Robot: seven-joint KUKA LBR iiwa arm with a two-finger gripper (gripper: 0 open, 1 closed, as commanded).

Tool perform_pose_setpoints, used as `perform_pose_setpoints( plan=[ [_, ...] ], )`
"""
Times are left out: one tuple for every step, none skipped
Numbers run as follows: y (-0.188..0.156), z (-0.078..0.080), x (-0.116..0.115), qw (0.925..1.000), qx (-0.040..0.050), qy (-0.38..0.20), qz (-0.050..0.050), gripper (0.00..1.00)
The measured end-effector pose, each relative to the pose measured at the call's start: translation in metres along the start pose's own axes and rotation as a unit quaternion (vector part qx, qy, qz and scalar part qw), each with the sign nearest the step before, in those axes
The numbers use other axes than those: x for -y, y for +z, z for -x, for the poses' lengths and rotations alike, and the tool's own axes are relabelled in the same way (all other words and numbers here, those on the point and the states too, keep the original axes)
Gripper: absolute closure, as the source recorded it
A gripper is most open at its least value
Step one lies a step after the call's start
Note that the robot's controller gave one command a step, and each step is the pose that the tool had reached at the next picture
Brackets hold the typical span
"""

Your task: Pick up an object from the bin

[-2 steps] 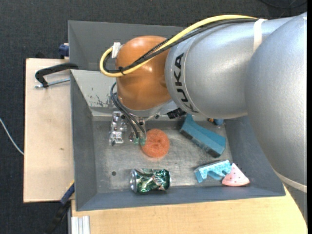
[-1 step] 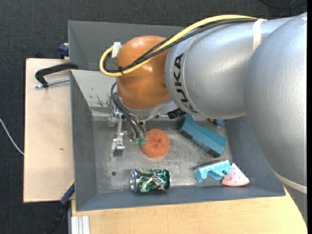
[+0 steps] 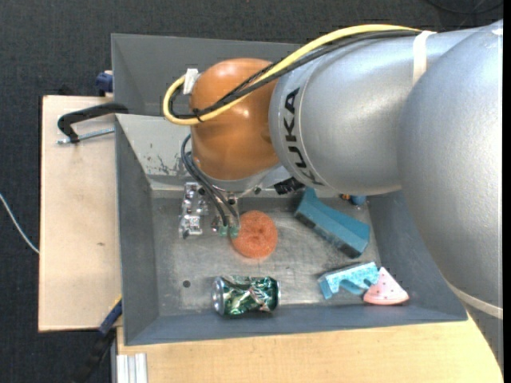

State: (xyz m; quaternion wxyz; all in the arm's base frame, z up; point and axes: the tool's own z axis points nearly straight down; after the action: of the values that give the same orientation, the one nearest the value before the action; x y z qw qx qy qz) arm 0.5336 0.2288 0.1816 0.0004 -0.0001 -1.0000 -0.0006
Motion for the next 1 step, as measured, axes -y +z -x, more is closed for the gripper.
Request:
perform_pose_setpoints(
  plan=[
    [0.0000, 0.0000, -0.0001, 1.0000, 0.0000, 0.000, 0.000, 0.00]
  ],
)
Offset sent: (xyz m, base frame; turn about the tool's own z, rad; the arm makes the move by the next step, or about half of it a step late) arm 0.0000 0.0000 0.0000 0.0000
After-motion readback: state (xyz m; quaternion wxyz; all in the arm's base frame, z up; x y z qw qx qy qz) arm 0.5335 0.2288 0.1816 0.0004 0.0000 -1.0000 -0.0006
